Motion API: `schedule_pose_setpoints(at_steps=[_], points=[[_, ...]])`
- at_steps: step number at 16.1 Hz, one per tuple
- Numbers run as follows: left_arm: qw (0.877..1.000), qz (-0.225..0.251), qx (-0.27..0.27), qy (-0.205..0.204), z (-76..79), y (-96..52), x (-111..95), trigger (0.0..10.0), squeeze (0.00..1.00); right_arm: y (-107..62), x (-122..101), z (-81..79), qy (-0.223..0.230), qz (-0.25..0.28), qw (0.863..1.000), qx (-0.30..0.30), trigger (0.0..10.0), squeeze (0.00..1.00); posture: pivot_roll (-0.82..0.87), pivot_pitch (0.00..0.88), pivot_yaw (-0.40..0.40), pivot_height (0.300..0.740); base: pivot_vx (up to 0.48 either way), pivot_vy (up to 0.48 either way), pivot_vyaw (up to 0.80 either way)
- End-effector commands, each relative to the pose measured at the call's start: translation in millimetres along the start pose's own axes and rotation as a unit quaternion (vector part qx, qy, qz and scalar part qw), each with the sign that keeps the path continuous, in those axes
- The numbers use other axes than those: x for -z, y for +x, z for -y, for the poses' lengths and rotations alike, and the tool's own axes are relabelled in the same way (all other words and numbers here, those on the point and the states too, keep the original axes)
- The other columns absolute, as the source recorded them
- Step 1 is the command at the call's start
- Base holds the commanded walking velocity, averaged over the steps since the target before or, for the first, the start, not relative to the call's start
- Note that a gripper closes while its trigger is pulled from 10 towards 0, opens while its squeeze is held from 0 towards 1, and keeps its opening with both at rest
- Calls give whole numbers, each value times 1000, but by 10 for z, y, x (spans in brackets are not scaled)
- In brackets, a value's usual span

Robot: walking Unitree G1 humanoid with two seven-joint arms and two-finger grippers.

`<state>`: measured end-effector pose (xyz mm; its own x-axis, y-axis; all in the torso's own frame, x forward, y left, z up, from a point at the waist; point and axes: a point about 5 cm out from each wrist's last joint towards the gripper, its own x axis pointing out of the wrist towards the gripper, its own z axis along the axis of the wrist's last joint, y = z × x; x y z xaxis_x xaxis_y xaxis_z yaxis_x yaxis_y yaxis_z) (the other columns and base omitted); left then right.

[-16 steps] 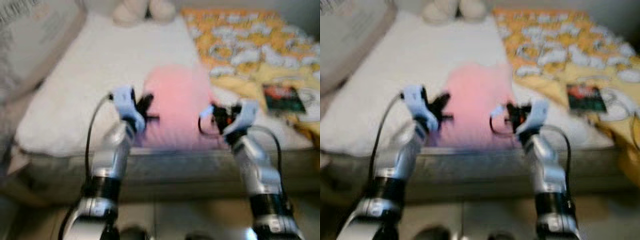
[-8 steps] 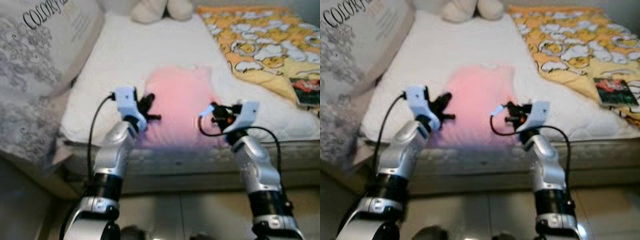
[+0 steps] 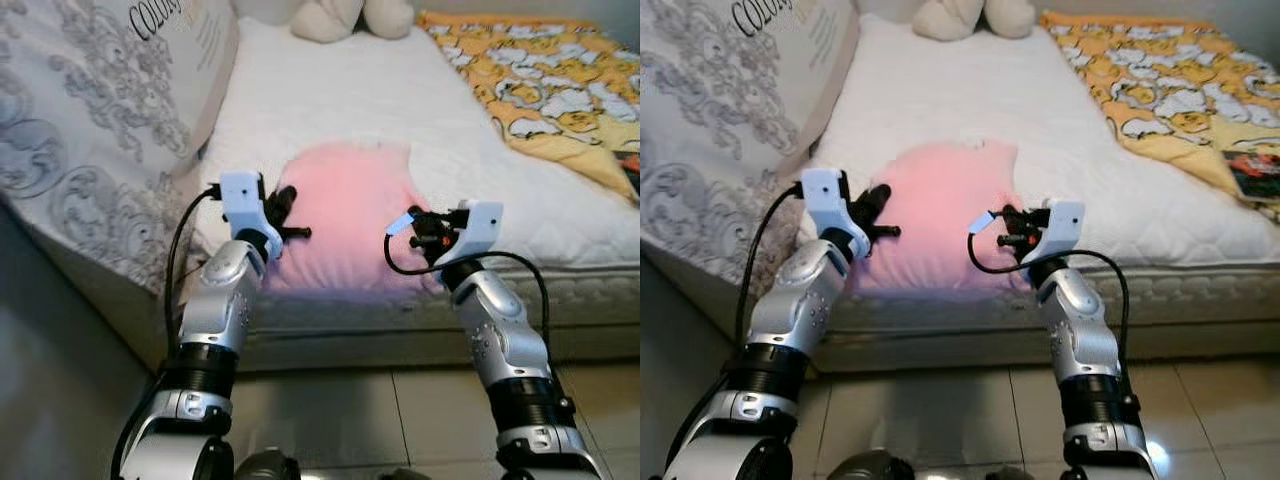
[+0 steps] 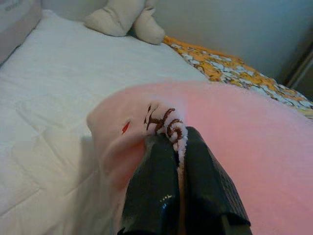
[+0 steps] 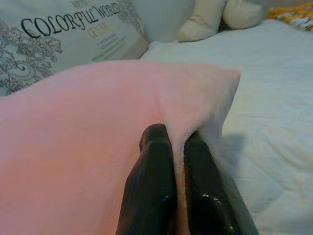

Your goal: Clean up the room

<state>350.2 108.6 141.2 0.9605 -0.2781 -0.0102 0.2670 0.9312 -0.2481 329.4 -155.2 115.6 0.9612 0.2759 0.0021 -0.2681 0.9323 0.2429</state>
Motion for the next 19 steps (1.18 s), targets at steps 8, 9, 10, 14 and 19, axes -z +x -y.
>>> schedule_pose_setpoints(at_steps=[8, 9, 10, 14, 19], points=[[997, 48, -1, 52, 97, 9, -163, 10000, 0, 63, -242, 50, -42, 50, 998, 10, 10000, 0, -33, 0, 5, 731, 300, 0, 0], [998, 47, -2, 52, 103, 8, -152, 10000, 0, 83, -283, 69, -47, 54, 997, 12, 10000, 0, -32, 0, 6, 731, 480, 0, 0], [998, 47, -2, 52, 111, 7, -146, 10000, 0, 104, -313, 86, -51, 55, 997, 14, 10000, 0, -31, 0, 6, 731, 480, 0, 0], [997, 47, -3, 54, 124, 8, -152, 10000, 0, 123, -326, 116, -54, 55, 997, 24, 10000, 0, -26, 0, 2, 731, 480, 0, 536], [997, 51, -6, 52, 138, 14, -172, 10000, 0, 134, -315, 143, -53, 56, 996, 37, 10000, 0, -21, 0, 1, 740, 476, 0, 278]])
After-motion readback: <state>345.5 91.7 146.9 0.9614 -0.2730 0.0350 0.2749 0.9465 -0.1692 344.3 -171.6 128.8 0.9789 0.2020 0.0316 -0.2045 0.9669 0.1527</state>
